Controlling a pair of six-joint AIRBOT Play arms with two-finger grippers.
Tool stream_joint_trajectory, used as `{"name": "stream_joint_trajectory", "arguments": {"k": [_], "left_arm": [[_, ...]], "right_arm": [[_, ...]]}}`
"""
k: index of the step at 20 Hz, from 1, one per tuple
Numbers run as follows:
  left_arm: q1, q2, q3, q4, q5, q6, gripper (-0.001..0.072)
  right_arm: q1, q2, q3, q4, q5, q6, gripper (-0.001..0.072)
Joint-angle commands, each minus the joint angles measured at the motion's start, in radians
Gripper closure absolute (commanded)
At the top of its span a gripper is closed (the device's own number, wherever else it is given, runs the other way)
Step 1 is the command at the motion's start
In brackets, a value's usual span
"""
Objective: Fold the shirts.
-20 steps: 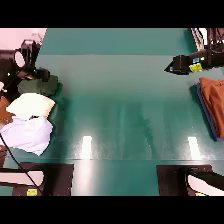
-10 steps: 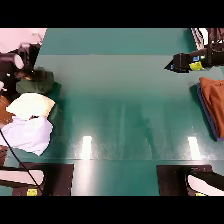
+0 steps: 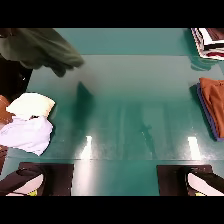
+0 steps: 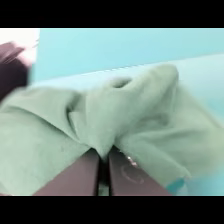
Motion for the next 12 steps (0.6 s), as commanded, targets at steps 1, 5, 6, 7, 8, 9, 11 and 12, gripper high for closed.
{"name": "stream_joint_trajectory", "arguments": {"k": [1, 5, 6, 7, 8, 9, 11, 12], "left_arm": [[-0.249, 0.041, 0.01, -0.005, -0.107, -0.034, 0.068], [-0.541, -0.093, -0.088, -0.023, -0.091, -0.042, 0.0678], [-0.595, -0.146, -0.108, -0.053, -0.078, -0.042, 0.0678], [-0.631, -0.198, -0.121, -0.09, -0.052, -0.038, 0.0676], [-0.656, -0.255, -0.125, -0.12, -0.01, -0.031, 0.065], [-0.665, -0.296, -0.125, -0.129, 0.034, -0.008, 0.0394], [-0.64, -0.332, -0.123, -0.091, 0.089, -0.01, 0.0156], [-0.6, -0.332, -0.123, -0.069, 0.091, -0.024, 0.0156]], "right_arm": [[-0.058, 0.03, 0.076, -0.001, -0.006, 0.0, 0.0697], [-0.098, 0.061, 0.077, -0.001, 0.008, 0.0, 0.0697], [-0.103, 0.066, 0.077, -0.001, 0.019, 0.0, 0.0697], [-0.103, 0.068, 0.077, -0.002, 0.029, 0.0, 0.0697], [-0.103, 0.069, 0.077, -0.001, 0.042, 0.0, 0.0697], [-0.103, 0.069, 0.077, -0.001, 0.056, 0.0, 0.0697], [-0.103, 0.069, 0.077, 0.0, 0.074, 0.0, 0.0697], [-0.103, 0.069, 0.077, 0.0, 0.079, 0.0, 0.0697]]}}
